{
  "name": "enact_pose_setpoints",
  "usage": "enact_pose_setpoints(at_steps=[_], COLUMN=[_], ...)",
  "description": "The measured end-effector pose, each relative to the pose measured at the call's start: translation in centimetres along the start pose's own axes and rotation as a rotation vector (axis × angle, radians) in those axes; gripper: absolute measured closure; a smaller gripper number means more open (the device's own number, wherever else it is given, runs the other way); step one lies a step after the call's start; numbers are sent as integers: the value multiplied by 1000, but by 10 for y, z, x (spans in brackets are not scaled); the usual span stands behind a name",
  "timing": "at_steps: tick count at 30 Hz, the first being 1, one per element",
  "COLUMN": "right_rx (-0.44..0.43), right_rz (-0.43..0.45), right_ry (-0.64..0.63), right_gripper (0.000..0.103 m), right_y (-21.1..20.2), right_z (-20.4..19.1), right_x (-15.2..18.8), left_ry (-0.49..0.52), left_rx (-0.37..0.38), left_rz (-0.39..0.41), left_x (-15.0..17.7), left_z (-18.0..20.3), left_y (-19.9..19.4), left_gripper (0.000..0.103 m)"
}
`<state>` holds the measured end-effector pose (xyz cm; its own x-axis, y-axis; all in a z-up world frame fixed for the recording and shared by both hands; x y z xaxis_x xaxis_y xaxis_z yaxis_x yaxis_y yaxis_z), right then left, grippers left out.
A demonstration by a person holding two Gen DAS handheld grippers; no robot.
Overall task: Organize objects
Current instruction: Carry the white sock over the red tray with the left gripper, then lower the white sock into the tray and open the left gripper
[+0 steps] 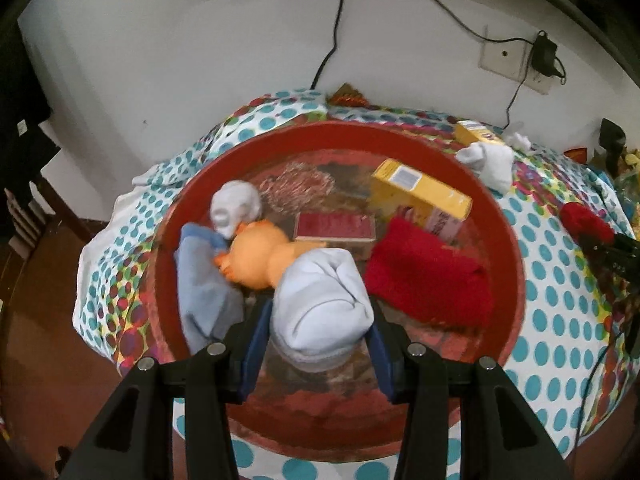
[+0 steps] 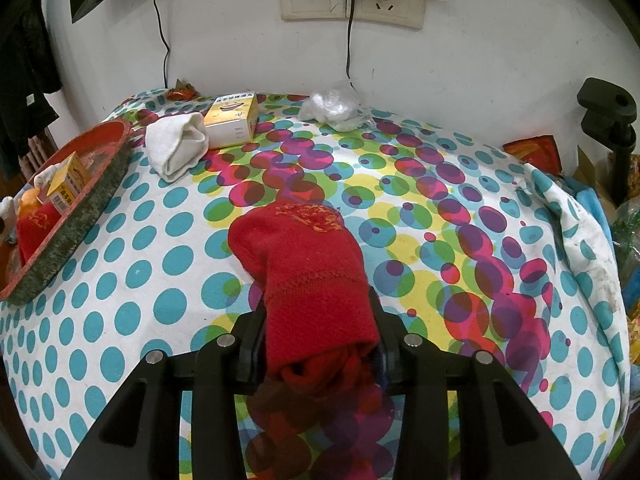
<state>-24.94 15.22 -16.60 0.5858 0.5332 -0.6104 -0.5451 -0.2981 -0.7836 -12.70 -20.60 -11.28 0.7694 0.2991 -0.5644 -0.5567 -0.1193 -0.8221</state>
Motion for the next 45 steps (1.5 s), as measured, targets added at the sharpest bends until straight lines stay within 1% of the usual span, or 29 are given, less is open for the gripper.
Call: enact_pose_setpoints(at_steps=[3, 9, 15, 19, 22, 24, 25, 26, 27, 31, 35, 38, 41, 43, 45], right_rx=[0, 6, 14, 15, 16, 15, 16, 16, 19, 22, 23, 25, 25, 29, 36], right_rz=[0, -3, -6, -6, -6, -6, -7, -7, -7, -8, -9, -9, -9, -9, -10], right_ry=[1, -1, -1, -1, -2, 0, 1, -1, -1, -2, -2, -3, -3, -5, -11], right_gripper=[65, 63, 60, 60, 59, 58, 58, 58, 58, 58, 58, 58, 58, 58, 58], right_y=[0, 0, 0, 0, 0, 0, 0, 0, 0, 1, 1, 1, 1, 0, 0], right_z=[0, 2, 2, 2, 3, 3, 3, 3, 3, 3, 3, 3, 3, 3, 3], right_x=[0, 0, 0, 0, 0, 0, 0, 0, 0, 0, 0, 0, 0, 0, 0], left_ry=[-1, 42, 16, 1, -7, -11, -14, -17, -19, 15, 7, -18, -64, -93, -94], left_rx=[3, -13, 9, 5, 17, 23, 32, 47, 53, 44, 52, 29, 12, 13, 12], left_rz=[-15, -22, -43, -69, -93, -97, -106, -117, -114, -80, -38, 8, 61, 104, 126], left_x=[6, 16, 21, 24, 27, 28, 28, 29, 29, 26, 20, 15, 12, 13, 19], left_z=[-6, -6, -12, -17, -18, -18, -18, -17, -17, -14, -14, -18, -23, -24, -24], left_y=[3, 6, 13, 18, 21, 21, 22, 22, 21, 14, 1, -9, -23, -33, -39], left_gripper=[56, 56, 56, 56, 55, 53, 48, 46, 46, 46, 46, 46, 46, 46, 46])
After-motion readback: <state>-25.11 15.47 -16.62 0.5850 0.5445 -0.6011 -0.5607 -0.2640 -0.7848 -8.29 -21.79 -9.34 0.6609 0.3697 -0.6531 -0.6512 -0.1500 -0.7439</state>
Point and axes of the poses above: each gripper's, at about its wrist camera, not at the fingertips, and y roughly the way its jaws point, z to its right, x to its underside, the point moved 7 cm from there along y, roughly the way its jaws point, and after that the axes turned 12 degrees about -y, right-handed, at the moved point
